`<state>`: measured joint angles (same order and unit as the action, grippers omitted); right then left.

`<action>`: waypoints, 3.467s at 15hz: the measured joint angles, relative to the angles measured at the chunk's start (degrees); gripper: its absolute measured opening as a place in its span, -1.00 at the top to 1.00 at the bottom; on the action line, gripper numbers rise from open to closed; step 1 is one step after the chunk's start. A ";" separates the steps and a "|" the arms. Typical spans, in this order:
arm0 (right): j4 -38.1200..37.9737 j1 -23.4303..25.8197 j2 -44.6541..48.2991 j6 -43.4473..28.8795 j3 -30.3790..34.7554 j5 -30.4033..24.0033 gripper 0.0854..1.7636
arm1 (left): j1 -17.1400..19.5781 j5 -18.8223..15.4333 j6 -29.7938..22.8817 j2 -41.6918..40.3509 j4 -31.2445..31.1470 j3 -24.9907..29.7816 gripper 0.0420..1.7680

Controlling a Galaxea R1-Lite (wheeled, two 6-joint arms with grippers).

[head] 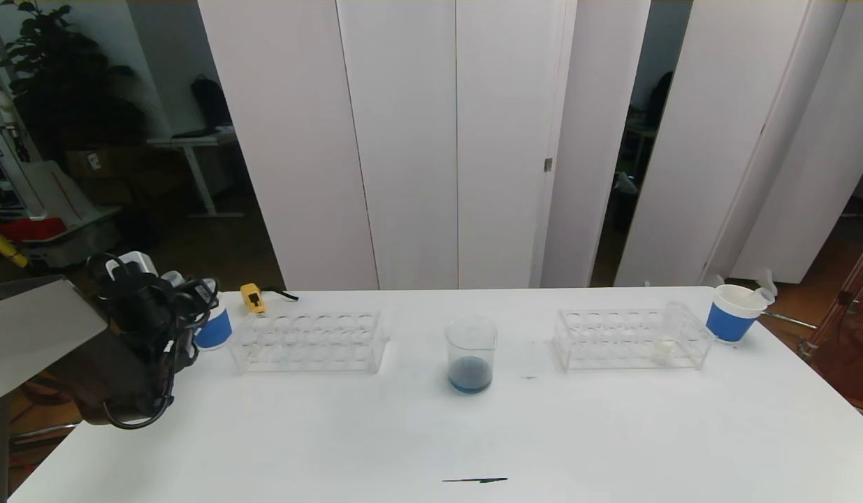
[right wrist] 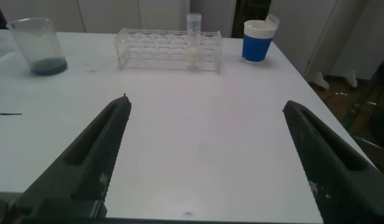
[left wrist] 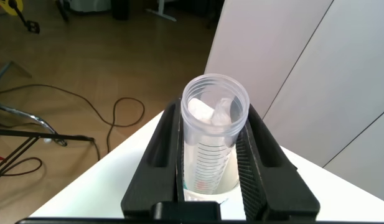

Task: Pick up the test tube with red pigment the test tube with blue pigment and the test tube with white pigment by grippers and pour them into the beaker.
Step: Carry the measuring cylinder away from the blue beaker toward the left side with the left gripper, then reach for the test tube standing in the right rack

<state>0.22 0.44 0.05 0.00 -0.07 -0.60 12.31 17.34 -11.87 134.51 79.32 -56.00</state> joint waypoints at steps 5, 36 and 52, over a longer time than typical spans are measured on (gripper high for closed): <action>0.02 -0.02 0.00 0.00 0.00 0.02 -0.98 | -0.41 -0.06 0.94 0.46 0.00 -0.24 0.39; 0.02 -0.02 0.00 0.00 0.00 0.02 -0.98 | -9.78 -2.04 14.07 -81.76 -47.80 29.57 -0.98; 0.00 -0.02 0.00 0.00 0.02 0.00 -0.98 | -12.26 -11.80 18.70 -134.44 -90.17 40.81 -0.98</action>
<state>0.22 0.41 0.05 0.00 -0.05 -0.60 0.05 5.53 6.83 0.07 -10.85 -15.19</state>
